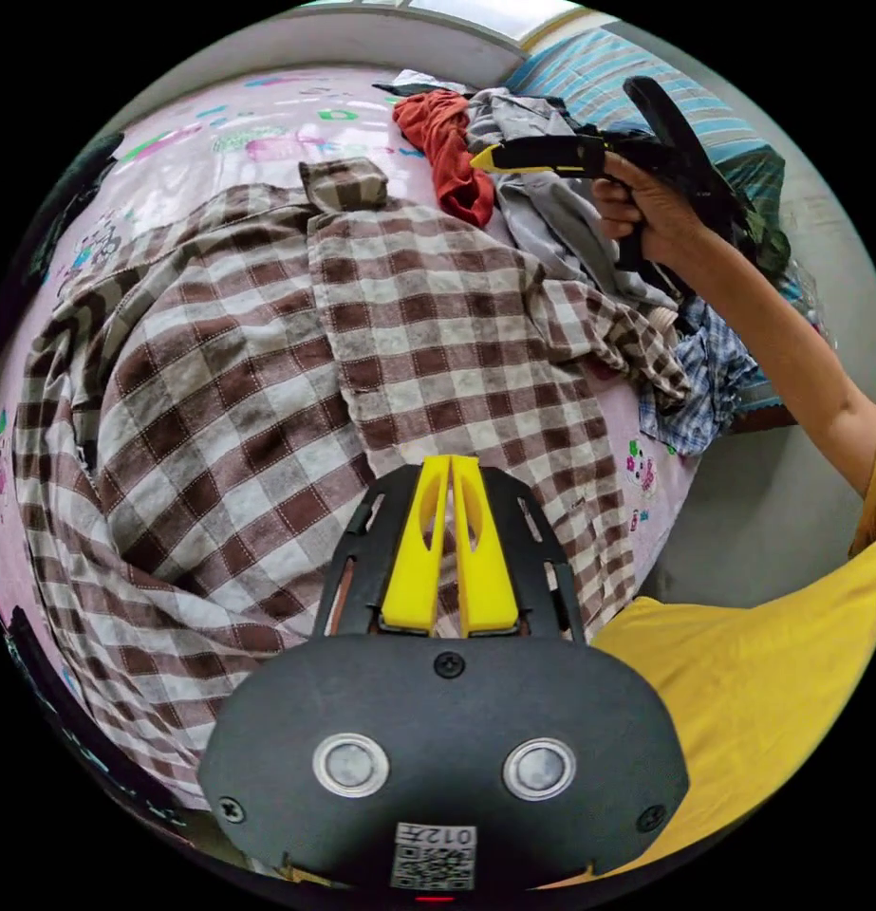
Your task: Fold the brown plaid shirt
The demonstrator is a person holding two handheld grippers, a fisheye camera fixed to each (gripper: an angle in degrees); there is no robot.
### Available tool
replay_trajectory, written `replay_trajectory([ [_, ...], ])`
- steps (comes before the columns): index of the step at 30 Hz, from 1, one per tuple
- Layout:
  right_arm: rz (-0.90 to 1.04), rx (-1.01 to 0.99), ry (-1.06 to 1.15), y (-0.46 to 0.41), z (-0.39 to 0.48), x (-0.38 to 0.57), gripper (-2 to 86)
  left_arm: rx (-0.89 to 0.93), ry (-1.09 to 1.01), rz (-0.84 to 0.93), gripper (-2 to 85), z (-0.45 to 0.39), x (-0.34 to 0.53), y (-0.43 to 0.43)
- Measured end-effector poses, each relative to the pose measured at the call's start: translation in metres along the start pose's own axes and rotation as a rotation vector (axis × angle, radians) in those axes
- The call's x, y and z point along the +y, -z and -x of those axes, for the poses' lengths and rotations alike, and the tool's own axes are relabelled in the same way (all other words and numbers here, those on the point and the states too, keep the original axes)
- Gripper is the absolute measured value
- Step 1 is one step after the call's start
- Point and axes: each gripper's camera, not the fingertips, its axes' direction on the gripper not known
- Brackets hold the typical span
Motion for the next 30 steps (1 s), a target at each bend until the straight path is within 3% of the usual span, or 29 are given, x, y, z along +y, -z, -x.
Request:
replay_trajectory([
  [4,0.132,0.057,0.057,-0.041,0.017,0.062,0.5,-0.034,0.022,0.110,0.4,-0.019,0.026,-0.020],
  [8,0.244,0.208,-0.059,-0.097,-0.008,0.079,0.3,-0.049,0.092,0.171,0.4,-0.015,0.042,-0.034],
  [13,0.223,0.229,-0.169,-0.119,-0.033,0.080,0.0,0.040,0.158,0.146,0.4,0.001,0.048,-0.032],
  [16,0.193,0.339,-0.257,-0.122,-0.034,0.087,0.0,0.012,0.194,0.132,0.4,0.000,0.057,-0.018],
  [20,0.047,0.095,-0.156,-0.102,0.002,0.125,0.0,-0.088,0.147,0.066,0.4,-0.025,0.076,0.017],
  [23,0.116,-0.020,-0.058,-0.121,0.040,0.171,0.1,-0.119,0.091,0.078,0.5,-0.044,0.083,0.022],
  [28,0.307,0.074,0.047,-0.180,0.066,0.236,0.0,-0.187,0.130,0.233,0.6,-0.040,0.084,0.005],
  [30,0.285,0.101,0.066,-0.189,0.059,0.250,0.0,-0.171,0.141,0.207,0.6,-0.039,0.093,0.013],
])
